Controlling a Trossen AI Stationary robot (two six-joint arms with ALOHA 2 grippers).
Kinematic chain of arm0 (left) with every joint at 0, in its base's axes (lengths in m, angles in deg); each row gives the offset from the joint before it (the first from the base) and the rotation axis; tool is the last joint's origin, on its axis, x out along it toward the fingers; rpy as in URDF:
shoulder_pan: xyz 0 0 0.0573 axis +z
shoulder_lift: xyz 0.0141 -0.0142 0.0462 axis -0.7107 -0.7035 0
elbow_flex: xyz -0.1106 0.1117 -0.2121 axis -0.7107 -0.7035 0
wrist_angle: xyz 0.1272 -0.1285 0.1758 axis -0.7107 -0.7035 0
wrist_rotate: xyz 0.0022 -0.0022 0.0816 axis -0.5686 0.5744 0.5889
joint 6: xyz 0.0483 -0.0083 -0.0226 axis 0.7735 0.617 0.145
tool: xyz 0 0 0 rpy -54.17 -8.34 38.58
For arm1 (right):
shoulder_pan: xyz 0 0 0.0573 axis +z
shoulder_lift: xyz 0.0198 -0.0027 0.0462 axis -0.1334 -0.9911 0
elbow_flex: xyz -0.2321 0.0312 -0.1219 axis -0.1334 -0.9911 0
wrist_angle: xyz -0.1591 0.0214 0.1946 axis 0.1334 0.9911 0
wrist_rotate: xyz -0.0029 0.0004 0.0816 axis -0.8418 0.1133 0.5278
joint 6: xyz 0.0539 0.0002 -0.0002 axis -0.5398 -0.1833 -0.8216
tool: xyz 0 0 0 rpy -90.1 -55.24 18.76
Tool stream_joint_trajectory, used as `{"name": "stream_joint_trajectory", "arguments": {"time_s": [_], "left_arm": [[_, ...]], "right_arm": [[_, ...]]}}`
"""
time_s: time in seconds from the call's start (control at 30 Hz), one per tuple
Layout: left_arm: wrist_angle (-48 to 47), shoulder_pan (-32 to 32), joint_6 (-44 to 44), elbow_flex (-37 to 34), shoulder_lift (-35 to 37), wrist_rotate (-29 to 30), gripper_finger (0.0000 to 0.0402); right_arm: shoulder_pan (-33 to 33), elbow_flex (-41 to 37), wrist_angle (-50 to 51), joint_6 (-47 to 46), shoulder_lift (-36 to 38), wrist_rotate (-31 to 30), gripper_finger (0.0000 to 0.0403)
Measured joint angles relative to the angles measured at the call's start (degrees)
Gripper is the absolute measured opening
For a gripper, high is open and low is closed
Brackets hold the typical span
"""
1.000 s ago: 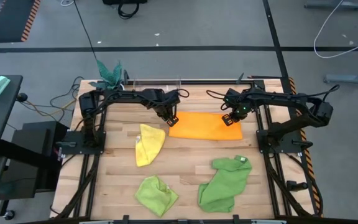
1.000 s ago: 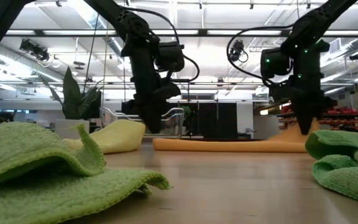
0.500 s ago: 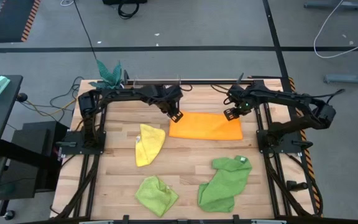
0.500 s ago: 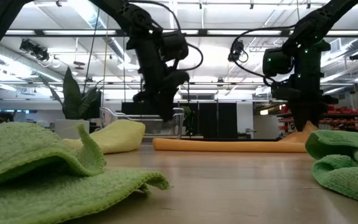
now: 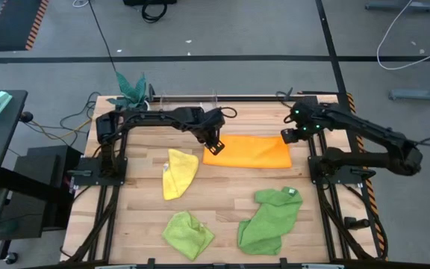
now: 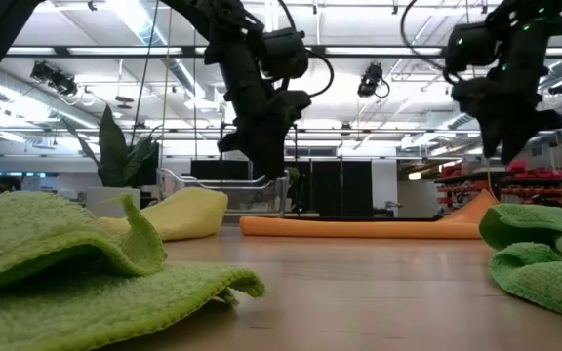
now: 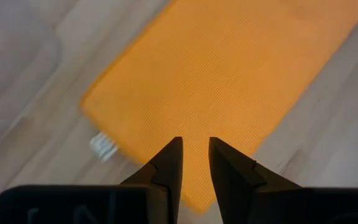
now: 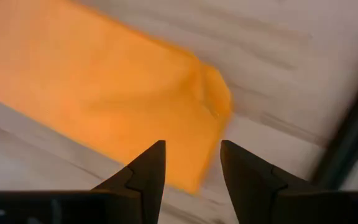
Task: Fold microfiber towels
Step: Fold the orange towel
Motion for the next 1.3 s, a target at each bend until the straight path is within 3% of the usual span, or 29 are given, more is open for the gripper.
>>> {"name": "stream_joint_trajectory", "arguments": {"time_s": [0.2, 0.5, 0.8, 1.07, 1.3], "left_arm": [[3.9, 0.0, 0.2, 0.0, 0.0, 0.1, 0.0081], [4.1, 0.8, 1.1, 0.0, 0.0, 0.2, 0.0074], [4.1, 0.7, 1.1, 0.0, 0.0, 0.1, 0.0075], [4.0, 0.7, 1.1, 0.0, 0.0, 0.1, 0.0066], [4.0, 0.7, 1.5, 0.0, 0.0, 0.1, 0.0062]], "right_arm": [[2.5, -0.1, -3.0, -4.6, 0.0, 4.1, 0.0155], [7.0, -0.2, -6.2, -3.0, -12.0, -0.2, 0.0088], [1.4, -0.2, -8.9, 0.9, -21.2, -4.4, 0.0007], [-3.7, -0.2, -8.8, 1.8, -25.2, -9.9, 0.0011], [-9.7, -0.2, -7.2, 1.9, -25.2, -10.2, 0.0007]]}}
